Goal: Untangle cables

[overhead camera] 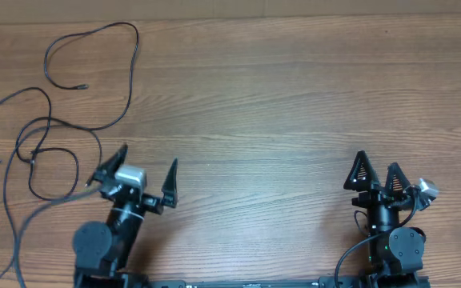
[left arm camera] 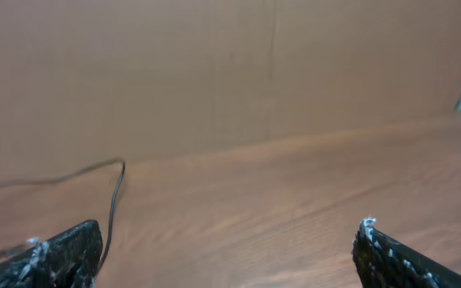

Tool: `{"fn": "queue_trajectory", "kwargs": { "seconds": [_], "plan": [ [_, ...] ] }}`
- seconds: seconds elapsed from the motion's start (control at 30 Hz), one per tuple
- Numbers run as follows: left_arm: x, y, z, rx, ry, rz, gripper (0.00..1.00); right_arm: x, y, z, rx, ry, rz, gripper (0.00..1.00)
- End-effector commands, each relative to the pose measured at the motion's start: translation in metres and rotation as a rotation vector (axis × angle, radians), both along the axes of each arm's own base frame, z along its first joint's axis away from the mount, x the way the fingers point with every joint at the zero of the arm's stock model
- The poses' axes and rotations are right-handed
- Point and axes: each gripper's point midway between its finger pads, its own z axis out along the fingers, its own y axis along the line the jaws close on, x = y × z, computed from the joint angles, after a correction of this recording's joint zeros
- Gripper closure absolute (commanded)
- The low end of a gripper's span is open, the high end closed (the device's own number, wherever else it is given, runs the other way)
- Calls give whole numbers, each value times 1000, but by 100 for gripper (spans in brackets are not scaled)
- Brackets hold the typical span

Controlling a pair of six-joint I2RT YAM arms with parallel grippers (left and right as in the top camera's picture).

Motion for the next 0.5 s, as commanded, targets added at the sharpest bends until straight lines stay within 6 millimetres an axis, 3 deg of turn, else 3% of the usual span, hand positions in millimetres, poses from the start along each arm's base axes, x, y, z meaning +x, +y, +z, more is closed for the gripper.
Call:
{"fn": "queue_trajectory", "kwargs": {
  "seconds": [0.0, 0.37, 0.47],
  "plan": [
    [-4, 4, -28, 27, -11, 10, 0, 0, 1, -2, 5, -6, 3, 0],
    [-6, 8, -80, 59, 13, 27, 0, 0, 1, -2, 5, -6, 3, 0],
    [-6, 8, -79, 58, 10, 25, 1, 0, 1, -1, 5, -6, 3, 0]
  ]
}}
